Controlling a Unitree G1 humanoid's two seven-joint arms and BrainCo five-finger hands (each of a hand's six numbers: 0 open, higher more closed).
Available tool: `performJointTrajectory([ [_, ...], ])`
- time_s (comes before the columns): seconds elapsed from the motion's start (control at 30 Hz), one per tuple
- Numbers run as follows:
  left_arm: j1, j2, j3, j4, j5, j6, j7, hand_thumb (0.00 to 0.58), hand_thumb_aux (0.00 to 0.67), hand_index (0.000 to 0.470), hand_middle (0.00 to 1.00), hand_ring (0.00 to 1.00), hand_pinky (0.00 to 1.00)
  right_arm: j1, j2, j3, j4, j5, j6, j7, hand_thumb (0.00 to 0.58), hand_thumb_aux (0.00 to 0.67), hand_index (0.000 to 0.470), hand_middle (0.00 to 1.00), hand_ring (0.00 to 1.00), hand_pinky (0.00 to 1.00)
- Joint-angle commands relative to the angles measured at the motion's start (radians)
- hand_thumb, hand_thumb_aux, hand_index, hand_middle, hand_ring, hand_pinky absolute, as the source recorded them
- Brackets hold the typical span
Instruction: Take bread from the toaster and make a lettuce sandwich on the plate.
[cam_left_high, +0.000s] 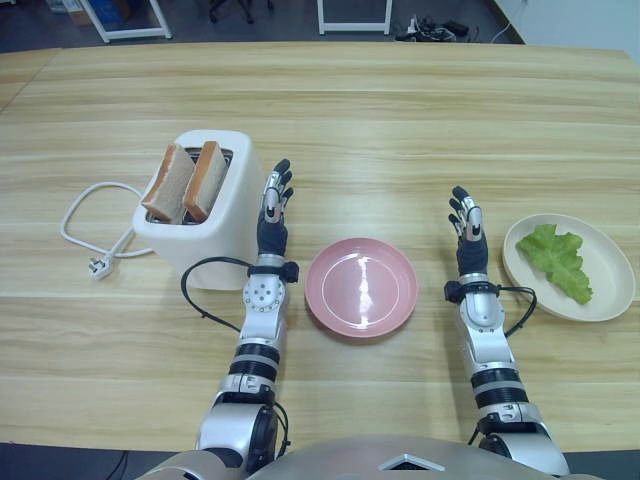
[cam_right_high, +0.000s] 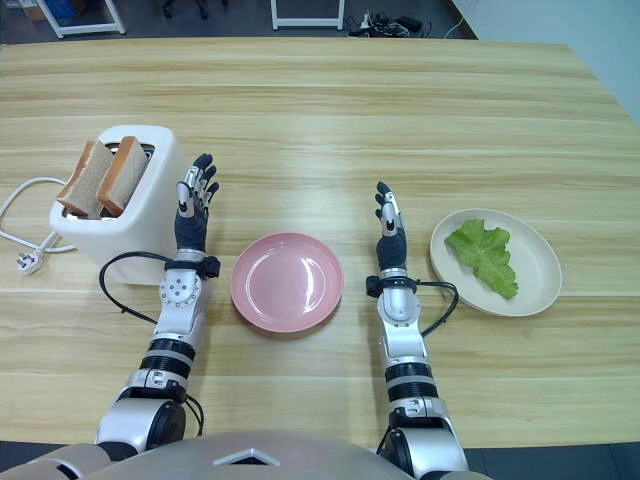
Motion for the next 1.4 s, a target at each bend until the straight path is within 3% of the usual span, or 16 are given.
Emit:
performJointTrajectory([
  [0.03, -0.004, 0.01, 0.004, 0.033, 0.018, 0.004, 0.016, 0.0, 0.0, 0.0, 0.0, 0.0, 0.0, -0.013, 0.009, -0.009, 0.01, 0.006, -0.011, -0.014, 0.0, 0.0, 0.0, 0.0, 0.0, 0.0],
  [0.2, 0.002, 0.009, -0.009, 0.038, 0.032, -0.004, 0.009, 0.0, 0.0, 0.0, 0.0, 0.0, 0.0, 0.002, 0.013, 0.017, 0.004, 0.001, -0.019, 0.009, 0.0, 0.0, 0.0, 0.0, 0.0, 0.0],
  [0.27, 0.042, 0.011, -0.044, -0.047, 0.039, -0.027, -0.033, 0.0, 0.0, 0.0, 0.0, 0.0, 0.0, 0.007, 0.018, 0.027, 0.008, -0.002, -0.029, 0.015, 0.0, 0.0, 0.0, 0.0, 0.0, 0.0],
  [0.43, 0.235, 0.069, -0.15, -0.729, -0.042, 0.011, -0.165, 0.0, 0.0, 0.0, 0.0, 0.0, 0.0, -0.021, 0.034, 0.029, 0.06, -0.007, -0.036, 0.002, 0.0, 0.0, 0.0, 0.0, 0.0, 0.0],
  [0.5, 0.248, 0.117, -0.095, -0.925, -0.091, 0.03, -0.17, 0.0, 0.0, 0.0, 0.0, 0.0, 0.0, -0.033, 0.044, 0.034, 0.088, -0.015, -0.042, -0.007, 0.0, 0.0, 0.0, 0.0, 0.0, 0.0],
  [0.6, 0.231, 0.189, 0.061, -1.048, -0.113, 0.078, -0.143, 0.0, 0.0, 0.0, 0.0, 0.0, 0.0, -0.048, 0.058, 0.05, 0.119, -0.028, -0.05, -0.017, 0.0, 0.0, 0.0, 0.0, 0.0, 0.0],
  [0.7, 0.217, 0.258, 0.224, -1.034, -0.032, 0.113, -0.099, 0.0, 0.0, 0.0, 0.0, 0.0, 0.0, -0.053, 0.064, 0.052, 0.142, -0.029, -0.062, -0.027, 0.0, 0.0, 0.0, 0.0, 0.0, 0.0],
  [0.87, 0.188, 0.392, 0.366, -0.768, 0.428, 0.269, 0.126, 0.0, 0.0, 0.0, 0.0, 0.0, 0.0, -0.077, 0.088, 0.057, 0.174, -0.031, -0.078, -0.048, 0.0, 0.0, 0.0, 0.0, 0.0, 0.0],
  [1.1, 0.156, 0.492, 0.254, -0.462, 0.705, 0.497, 0.233, 0.0, 0.0, 0.0, 0.0, 0.0, 0.0, -0.066, 0.083, 0.061, 0.177, -0.031, -0.085, -0.049, 0.0, 0.0, 0.0, 0.0, 0.0, 0.0],
  [1.2, 0.179, 0.506, 0.206, -0.421, 0.743, 0.574, 0.218, 0.0, 0.0, 0.0, 0.0, 0.0, 0.0, -0.054, 0.078, 0.06, 0.164, -0.031, -0.079, -0.046, 0.0, 0.0, 0.0, 0.0, 0.0, 0.0],
  [1.4, 0.237, 0.509, 0.14, -0.463, 0.722, 0.627, 0.145, 0.0, 0.0, 0.0, 0.0, 0.0, 0.0, -0.044, 0.072, 0.057, 0.152, -0.03, -0.069, -0.048, 0.0, 0.0, 0.0, 0.0, 0.0, 0.0],
])
